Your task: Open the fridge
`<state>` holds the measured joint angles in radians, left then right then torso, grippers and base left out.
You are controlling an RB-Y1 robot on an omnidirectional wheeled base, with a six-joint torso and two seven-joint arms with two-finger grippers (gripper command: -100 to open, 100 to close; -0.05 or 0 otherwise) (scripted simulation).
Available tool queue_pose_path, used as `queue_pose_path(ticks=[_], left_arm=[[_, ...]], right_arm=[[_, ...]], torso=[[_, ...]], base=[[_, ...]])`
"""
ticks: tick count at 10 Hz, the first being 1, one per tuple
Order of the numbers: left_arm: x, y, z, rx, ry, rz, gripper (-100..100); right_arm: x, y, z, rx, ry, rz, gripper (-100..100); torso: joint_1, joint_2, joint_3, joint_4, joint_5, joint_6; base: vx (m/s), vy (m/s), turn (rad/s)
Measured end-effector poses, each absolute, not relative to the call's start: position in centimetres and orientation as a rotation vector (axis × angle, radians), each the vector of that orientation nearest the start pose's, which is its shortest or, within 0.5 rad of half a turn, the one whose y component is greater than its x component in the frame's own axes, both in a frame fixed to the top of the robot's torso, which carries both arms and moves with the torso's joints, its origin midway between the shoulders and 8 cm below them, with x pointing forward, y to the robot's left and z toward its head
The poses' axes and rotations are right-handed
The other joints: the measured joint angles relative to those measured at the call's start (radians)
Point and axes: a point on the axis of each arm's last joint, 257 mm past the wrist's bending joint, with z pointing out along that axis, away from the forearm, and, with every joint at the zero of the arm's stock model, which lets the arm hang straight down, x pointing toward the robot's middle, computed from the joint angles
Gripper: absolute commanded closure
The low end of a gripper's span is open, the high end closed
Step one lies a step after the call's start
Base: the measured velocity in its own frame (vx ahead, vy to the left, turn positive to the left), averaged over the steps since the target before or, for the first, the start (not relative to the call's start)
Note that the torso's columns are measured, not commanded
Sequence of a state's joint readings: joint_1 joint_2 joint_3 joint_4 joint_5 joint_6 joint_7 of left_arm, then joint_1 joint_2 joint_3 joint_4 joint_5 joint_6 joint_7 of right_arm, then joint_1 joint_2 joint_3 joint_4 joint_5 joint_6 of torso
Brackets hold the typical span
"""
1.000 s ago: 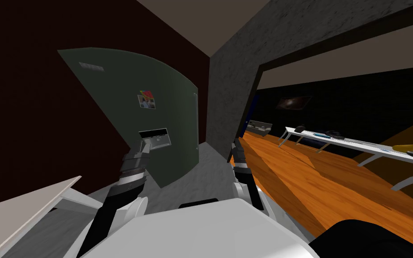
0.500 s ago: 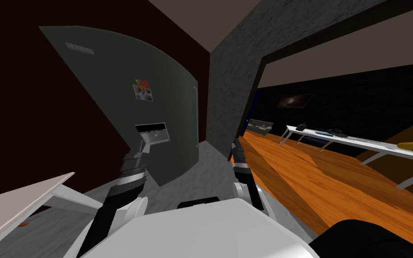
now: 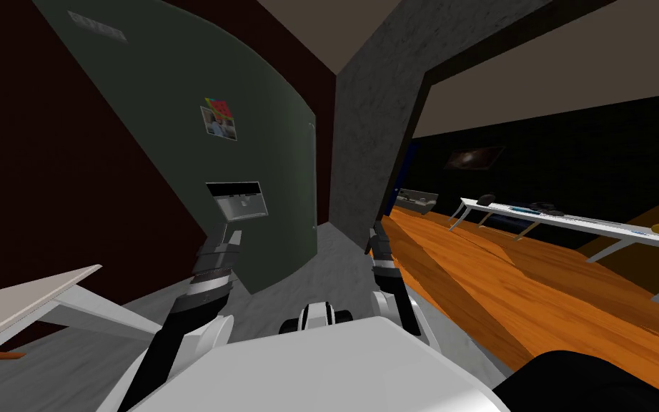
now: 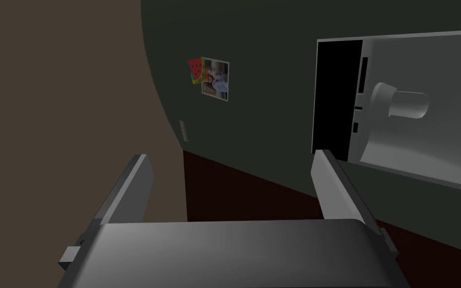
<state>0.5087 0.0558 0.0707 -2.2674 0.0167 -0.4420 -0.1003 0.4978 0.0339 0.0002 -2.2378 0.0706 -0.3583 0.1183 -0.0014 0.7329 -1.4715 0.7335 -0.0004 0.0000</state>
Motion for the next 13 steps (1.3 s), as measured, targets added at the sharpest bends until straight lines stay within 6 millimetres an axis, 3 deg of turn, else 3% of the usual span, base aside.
queue_pose_path(ticks=[13], left_arm=[[38.1,32.4,-1.1,-0.578,0.964,-1.145,-100]], right_arm=[[37.4,-28.2,-2.3,0.733,0.783,1.105,0]], torso=[[-0.003,0.003,-0.006,0.004,-0.001,0.0]], base=[[0.116,-0.116,0.063]])
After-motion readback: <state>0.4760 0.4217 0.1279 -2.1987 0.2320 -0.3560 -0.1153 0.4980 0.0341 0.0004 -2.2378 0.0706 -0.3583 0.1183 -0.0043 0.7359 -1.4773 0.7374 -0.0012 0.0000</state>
